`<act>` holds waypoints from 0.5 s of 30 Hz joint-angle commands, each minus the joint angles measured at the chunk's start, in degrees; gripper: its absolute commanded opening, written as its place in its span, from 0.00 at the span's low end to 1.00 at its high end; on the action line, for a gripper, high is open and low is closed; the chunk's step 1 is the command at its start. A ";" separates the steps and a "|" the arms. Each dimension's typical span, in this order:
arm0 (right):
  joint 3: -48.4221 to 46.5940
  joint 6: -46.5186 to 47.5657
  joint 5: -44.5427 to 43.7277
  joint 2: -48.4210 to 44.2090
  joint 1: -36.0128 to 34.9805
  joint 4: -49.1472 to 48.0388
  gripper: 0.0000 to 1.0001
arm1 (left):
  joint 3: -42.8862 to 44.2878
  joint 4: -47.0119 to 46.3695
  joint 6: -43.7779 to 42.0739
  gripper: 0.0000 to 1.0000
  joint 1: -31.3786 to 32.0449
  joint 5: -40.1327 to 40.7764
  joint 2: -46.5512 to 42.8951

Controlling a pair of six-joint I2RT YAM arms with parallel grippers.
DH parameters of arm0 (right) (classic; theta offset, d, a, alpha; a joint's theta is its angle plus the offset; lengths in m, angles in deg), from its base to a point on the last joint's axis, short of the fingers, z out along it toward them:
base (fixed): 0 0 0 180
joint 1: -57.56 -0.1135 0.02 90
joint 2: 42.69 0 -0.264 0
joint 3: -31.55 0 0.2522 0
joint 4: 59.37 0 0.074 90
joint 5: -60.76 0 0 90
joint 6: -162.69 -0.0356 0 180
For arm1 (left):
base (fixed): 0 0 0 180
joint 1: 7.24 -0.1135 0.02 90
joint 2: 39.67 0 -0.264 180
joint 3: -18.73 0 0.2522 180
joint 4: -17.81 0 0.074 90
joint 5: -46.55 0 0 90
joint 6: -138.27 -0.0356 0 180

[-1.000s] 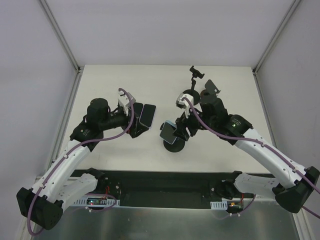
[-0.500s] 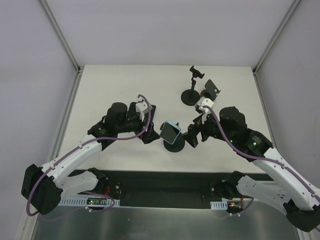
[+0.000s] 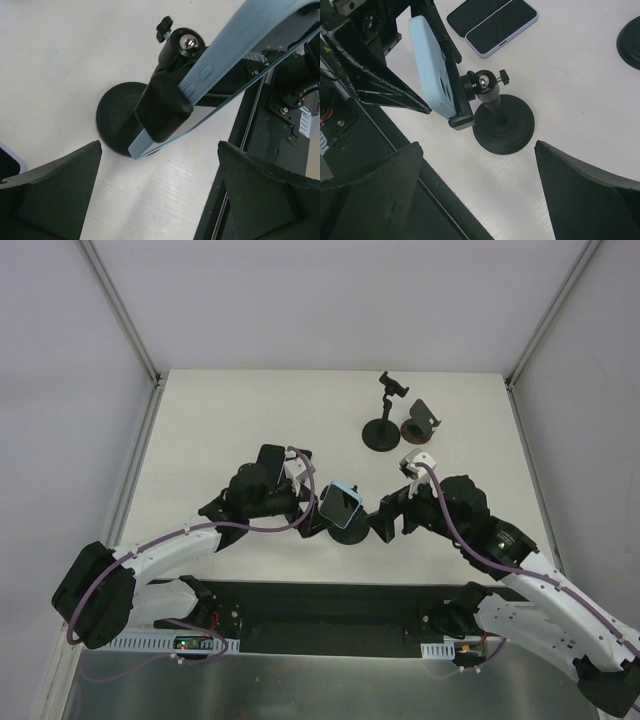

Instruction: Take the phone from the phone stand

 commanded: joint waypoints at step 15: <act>3.76 -4.46 -8.57 6.51 -0.34 -8.21 0.97 | -3.42 -11.15 5.54 0.99 8.05 8.47 -2.14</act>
